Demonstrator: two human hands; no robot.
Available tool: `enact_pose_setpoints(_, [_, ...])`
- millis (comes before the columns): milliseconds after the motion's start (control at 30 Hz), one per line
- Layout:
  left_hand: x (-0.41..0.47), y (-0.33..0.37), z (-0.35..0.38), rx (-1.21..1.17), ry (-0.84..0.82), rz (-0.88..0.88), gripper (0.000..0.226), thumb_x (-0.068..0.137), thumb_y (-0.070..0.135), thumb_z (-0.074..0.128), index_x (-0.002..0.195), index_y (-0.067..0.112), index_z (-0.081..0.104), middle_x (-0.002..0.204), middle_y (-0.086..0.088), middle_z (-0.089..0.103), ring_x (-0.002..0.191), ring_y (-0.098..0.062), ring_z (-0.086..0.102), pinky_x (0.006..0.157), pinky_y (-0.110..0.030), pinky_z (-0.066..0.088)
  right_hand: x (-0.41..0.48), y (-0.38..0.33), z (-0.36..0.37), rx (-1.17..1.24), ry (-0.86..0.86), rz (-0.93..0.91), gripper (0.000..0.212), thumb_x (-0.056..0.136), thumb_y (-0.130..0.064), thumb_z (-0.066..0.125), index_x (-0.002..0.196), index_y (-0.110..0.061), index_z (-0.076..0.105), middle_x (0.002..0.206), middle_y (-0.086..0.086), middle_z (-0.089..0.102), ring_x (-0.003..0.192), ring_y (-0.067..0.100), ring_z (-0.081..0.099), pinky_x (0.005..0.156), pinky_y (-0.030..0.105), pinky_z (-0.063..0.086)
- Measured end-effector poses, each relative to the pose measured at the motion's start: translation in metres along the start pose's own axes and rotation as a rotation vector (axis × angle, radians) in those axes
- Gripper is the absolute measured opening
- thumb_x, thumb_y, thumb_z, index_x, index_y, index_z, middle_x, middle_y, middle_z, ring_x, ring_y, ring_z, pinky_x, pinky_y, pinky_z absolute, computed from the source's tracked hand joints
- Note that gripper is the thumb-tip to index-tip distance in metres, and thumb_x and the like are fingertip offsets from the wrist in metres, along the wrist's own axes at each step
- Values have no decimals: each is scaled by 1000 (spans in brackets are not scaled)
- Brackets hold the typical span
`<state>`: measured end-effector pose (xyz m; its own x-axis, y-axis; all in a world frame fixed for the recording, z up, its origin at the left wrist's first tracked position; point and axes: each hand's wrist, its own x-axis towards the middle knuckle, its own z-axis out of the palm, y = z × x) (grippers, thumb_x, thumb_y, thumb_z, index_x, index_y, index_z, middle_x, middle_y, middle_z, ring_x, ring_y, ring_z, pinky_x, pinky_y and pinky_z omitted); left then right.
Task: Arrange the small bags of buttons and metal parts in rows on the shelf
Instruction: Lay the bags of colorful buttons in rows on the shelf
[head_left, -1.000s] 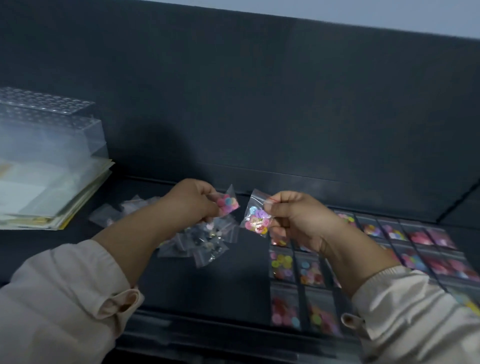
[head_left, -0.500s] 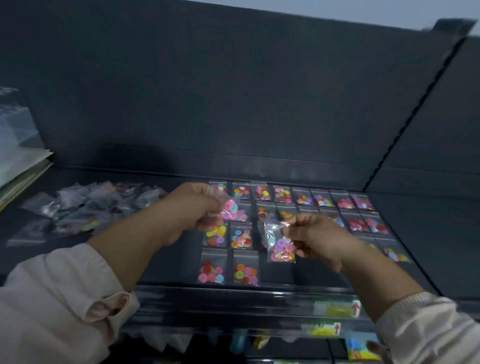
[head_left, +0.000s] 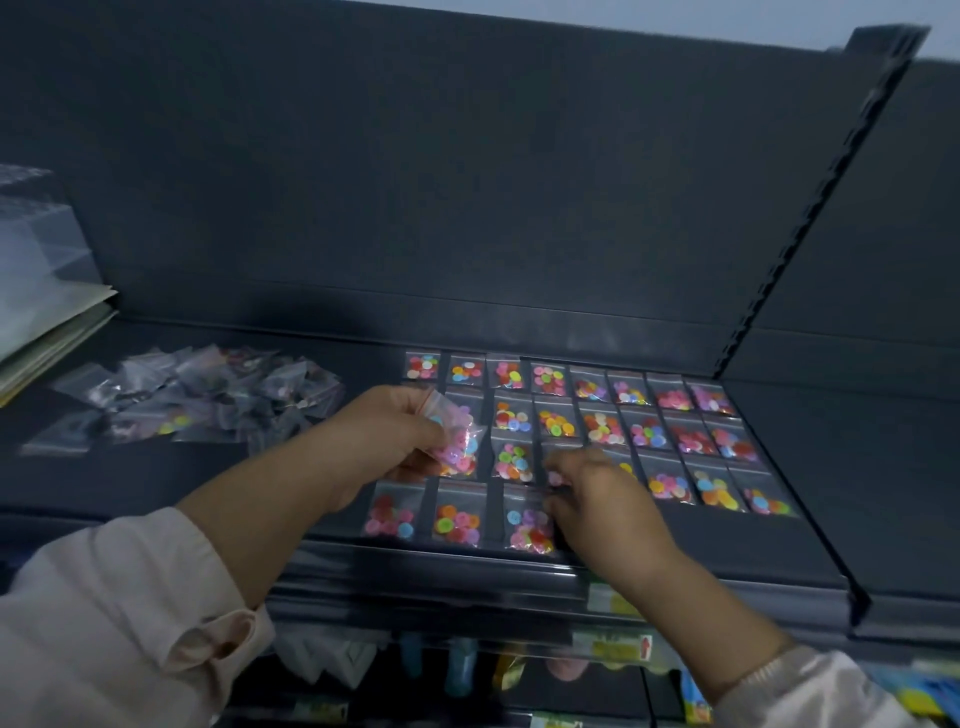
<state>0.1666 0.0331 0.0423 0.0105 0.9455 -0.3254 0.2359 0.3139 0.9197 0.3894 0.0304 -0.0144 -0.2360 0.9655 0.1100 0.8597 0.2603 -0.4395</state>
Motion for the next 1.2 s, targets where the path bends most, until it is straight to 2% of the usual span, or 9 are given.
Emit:
enact_pose_setpoints(167, [0,-3,4,13,-3,-6,16,83,0,62,87,14,68,73,-6,70,59,-15,63,63,-29,52,-4,5,10,103,-160,-124,14,87,-20,65,100,-22,68,94,-8,55,83,9,55,67,8,37])
enact_pose_setpoints(300, [0,-6,6,17,0,-7,15,83,2,63,87,16,68,72,-6,70,59,-15,63,65,-32,53,-2,3,19,175,-175,-112,17,87,-19,66,103,-17,69,95,-7,55,86,8,55,69,0,35])
enact_pose_setpoints(467, [-2,-6,7,26,-13,-12,14,84,3,63,87,16,66,71,-6,70,58,-14,62,58,-28,51,1,0,22,171,-176,-131,17,87,-18,65,103,-16,70,91,-12,51,85,5,51,68,-3,31])
enact_pose_setpoints(633, [-2,-6,10,74,-42,-18,11,86,4,63,93,11,66,79,-9,70,60,-13,63,58,-26,52,0,-2,15,262,-165,-81,10,89,-17,63,96,-17,69,89,-11,56,82,7,57,71,8,42])
enact_pose_setpoints(767, [0,-3,20,154,-100,5,9,86,5,64,92,11,67,75,-4,68,59,-9,61,59,-22,52,4,-15,-11,720,-58,92,10,90,-16,59,85,-16,67,80,-11,65,72,-1,60,64,8,44])
enact_pose_setpoints(867, [4,2,33,205,-125,37,12,83,5,67,86,16,67,74,-3,68,60,-10,61,64,-25,53,6,-21,-28,963,-150,150,6,87,-11,62,93,-9,65,76,0,63,66,6,58,61,15,46])
enact_pose_setpoints(1000, [7,6,48,201,-160,56,14,79,4,70,79,16,62,65,1,66,55,-8,61,60,-25,50,1,-15,-34,955,-250,192,9,82,-3,67,89,-7,63,74,4,62,60,9,54,56,22,42])
enact_pose_setpoints(1133, [5,9,60,179,-181,64,14,81,4,69,89,12,61,74,-3,67,59,-10,63,58,-21,53,-6,-2,-37,993,-239,307,10,82,-5,68,81,-13,62,63,-2,61,53,7,53,53,22,42])
enact_pose_setpoints(1200, [4,11,66,167,-195,49,13,82,2,68,90,10,61,77,-5,67,60,-11,64,64,-23,57,-8,2,-39,988,-247,321,9,83,-8,68,81,-15,62,63,-4,62,56,7,54,56,21,43])
